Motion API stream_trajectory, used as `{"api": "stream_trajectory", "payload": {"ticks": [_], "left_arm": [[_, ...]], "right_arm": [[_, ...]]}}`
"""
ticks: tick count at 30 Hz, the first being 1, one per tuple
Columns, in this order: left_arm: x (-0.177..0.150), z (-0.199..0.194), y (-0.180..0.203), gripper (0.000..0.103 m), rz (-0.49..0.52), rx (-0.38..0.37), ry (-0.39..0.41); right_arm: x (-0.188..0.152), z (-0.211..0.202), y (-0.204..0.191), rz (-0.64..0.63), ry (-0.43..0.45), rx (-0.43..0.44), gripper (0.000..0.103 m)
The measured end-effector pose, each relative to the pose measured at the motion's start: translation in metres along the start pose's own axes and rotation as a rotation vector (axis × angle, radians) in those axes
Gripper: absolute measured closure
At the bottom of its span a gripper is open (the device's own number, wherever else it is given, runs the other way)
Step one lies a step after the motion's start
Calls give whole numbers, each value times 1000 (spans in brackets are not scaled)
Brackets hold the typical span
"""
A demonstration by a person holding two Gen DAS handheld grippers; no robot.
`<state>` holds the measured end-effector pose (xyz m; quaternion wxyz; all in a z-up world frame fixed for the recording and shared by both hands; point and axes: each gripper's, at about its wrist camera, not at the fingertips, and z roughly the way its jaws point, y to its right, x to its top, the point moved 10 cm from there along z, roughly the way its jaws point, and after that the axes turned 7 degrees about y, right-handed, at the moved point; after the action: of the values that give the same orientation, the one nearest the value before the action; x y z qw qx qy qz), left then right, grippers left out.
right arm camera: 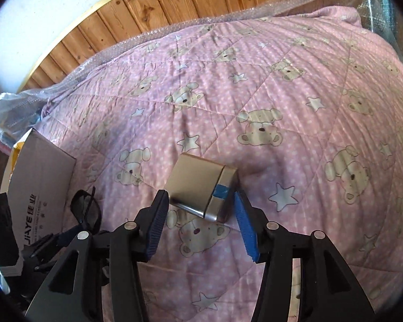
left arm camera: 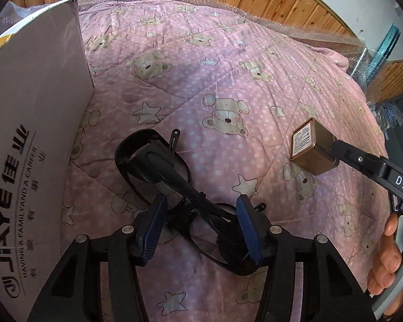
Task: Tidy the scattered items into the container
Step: 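Grasp the black glasses with the left tool while the right tool grasps the gold cube box, then lift and carry the glasses and gold cube with both tools over the cardboard box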
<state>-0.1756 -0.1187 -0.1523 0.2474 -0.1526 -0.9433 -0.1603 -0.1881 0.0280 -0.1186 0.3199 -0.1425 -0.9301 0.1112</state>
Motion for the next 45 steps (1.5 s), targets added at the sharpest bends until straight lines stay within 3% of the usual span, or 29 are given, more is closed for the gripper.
{"api": "stream_trajectory", "payload": {"ticks": [2,5,8,12,14,16,18,20,21,22,24,28,29,31,33,35,36,37,39,45], "left_arm": [[1,3,1,45,28,24,16],[-1,2,-2,46,64,58,28],[1,-6,-16,53,18,61,28],[1,-12,-23,53,-34,46,31],[0,-8,-20,51,-34,45,23],[1,-1,-13,37,-6,41,21],[2,3,-3,36,60,33,42],[3,3,10,43,124,-30,65],[2,2,16,58,137,-75,60],[0,2,20,62,144,-104,49],[3,-3,21,62,144,-106,72],[7,-7,17,62,113,-93,83],[7,-6,16,62,108,-88,79],[2,2,17,44,101,-79,47],[1,7,22,37,130,-61,60],[0,10,28,37,192,-34,63],[0,10,29,52,206,-29,66],[0,11,27,75,204,-24,61],[4,8,20,84,186,-14,65],[13,-8,20,89,151,-33,94]], "right_arm": [[-1,10,-2,34,-3,33,41],[-5,13,-6,30,-19,41,40],[-16,11,-9,52,-90,67,41],[-7,11,-7,73,-48,71,41],[0,16,-5,75,-22,56,40],[4,22,-4,67,6,47,40],[5,23,-3,48,14,42,41],[1,19,-4,62,-22,44,44],[-2,16,-5,83,-43,64,45],[-7,12,-7,106,-64,91,45],[-18,5,-12,116,-102,121,45],[-28,1,-17,39,-123,97,43],[-27,2,-17,23,-108,83,43],[-27,5,-20,-18,-93,60,42],[-27,10,-22,-51,-75,36,41],[-27,14,-21,-67,-63,17,42],[-27,14,-20,-66,-65,13,43],[-26,12,-20,-61,-64,13,44],[-24,7,-22,-52,-66,32,47],[-23,-9,-34,-56,-59,86,50]]}}
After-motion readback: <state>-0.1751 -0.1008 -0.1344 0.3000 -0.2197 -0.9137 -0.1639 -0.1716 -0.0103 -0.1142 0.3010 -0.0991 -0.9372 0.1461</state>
